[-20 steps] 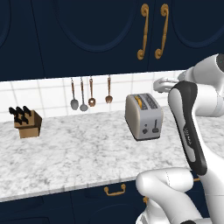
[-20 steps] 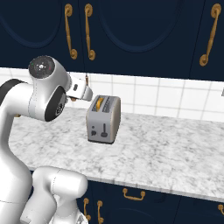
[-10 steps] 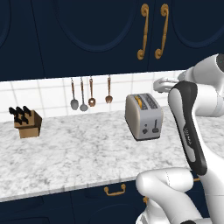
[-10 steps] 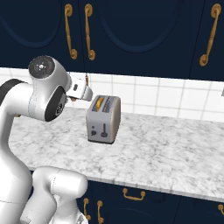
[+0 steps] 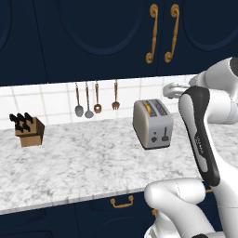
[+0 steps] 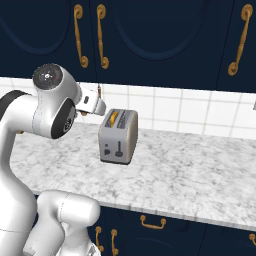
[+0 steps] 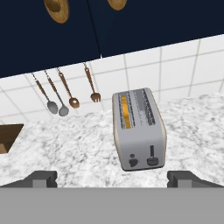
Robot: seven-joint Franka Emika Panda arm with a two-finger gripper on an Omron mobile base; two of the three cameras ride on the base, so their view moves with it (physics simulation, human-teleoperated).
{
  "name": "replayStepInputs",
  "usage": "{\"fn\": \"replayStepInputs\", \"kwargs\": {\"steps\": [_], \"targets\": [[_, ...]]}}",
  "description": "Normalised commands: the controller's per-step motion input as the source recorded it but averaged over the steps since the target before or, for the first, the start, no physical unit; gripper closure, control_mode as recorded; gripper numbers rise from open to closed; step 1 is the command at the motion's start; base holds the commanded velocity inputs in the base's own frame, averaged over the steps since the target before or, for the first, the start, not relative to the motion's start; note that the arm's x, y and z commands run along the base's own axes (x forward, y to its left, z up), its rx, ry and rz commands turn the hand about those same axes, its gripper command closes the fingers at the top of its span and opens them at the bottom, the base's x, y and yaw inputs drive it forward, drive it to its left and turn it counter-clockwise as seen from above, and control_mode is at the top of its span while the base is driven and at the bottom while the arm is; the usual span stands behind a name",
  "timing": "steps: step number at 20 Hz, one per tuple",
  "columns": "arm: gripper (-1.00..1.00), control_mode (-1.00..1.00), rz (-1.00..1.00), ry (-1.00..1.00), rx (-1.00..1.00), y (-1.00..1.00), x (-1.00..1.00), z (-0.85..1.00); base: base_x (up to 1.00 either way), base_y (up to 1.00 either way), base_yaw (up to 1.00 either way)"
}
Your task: Start the toaster. Once the lever pops up, take the bread to the plate on the dining counter.
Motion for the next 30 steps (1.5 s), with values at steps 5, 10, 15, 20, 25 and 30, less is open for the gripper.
{"fn": "replayStepInputs", "kwargs": {"steps": [5, 10, 15, 20, 25, 30], "targets": [[-1.0, -1.0, 0.0, 0.0, 0.0, 0.0, 0.0, 0.0, 0.0, 0.0, 0.0], [-1.0, -1.0, 0.0, 0.0, 0.0, 0.0, 0.0, 0.0, 0.0, 0.0, 0.0], [-1.0, -1.0, 0.0, 0.0, 0.0, 0.0, 0.0, 0.0, 0.0, 0.0, 0.0], [-1.0, -1.0, 0.0, 0.0, 0.0, 0.0, 0.0, 0.0, 0.0, 0.0, 0.0], [-1.0, -1.0, 0.0, 0.0, 0.0, 0.0, 0.0, 0.0, 0.0, 0.0, 0.0], [-1.0, -1.0, 0.0, 0.0, 0.0, 0.0, 0.0, 0.0, 0.0, 0.0, 0.0]]}}
